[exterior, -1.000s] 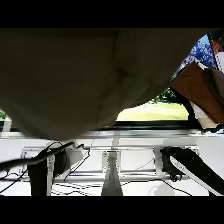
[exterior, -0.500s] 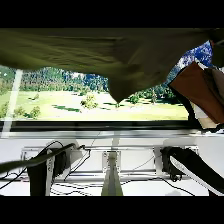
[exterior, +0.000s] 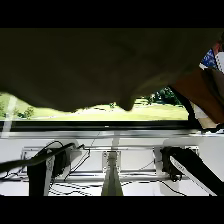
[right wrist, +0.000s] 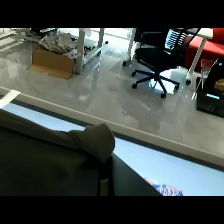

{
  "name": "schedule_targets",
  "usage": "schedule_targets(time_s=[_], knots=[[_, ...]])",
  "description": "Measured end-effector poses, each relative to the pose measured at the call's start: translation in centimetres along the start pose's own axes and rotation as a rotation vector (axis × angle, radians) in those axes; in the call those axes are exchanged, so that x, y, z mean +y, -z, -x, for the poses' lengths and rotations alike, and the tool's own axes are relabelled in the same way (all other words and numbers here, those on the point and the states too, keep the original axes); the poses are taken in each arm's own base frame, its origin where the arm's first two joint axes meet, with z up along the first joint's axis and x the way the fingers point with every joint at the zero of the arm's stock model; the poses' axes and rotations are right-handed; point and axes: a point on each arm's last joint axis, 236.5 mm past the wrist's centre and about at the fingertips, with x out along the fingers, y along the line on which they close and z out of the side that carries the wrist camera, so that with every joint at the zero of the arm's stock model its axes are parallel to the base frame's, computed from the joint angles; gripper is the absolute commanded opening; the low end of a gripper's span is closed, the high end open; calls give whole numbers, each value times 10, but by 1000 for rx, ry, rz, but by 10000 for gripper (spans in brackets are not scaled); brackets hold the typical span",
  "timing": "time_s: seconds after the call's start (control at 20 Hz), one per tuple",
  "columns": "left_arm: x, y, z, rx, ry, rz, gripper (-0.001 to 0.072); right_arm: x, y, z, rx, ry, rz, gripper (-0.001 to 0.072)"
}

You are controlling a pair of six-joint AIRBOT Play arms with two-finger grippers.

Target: Fold the clothes and pants, and hang the long-sleeved shirts on hangers.

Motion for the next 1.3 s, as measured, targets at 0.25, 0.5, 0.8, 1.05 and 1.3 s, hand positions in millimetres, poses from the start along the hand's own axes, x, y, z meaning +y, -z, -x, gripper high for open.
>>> schedule_targets(time_s=[0.25, 0.5, 0.8, 1.05, 1.3], knots=[[-12, 181, -72, 500, 142, 80, 12, -5, 97, -118, 343, 40, 8, 23], [-41, 337, -97, 834, 253, 130, 12, -46, 254, -209, 733, 86, -163, 23], [-57, 413, -105, 938, 283, 111, 12, -63, 357, -248, 872, -15, -424, 23], [-54, 435, -100, 983, 298, 22, 13, -59, 403, -245, 955, -34, -476, 25], [-60, 477, -97, 1035, 309, -30, 13, -42, 454, -252, 960, -35, -578, 26]])
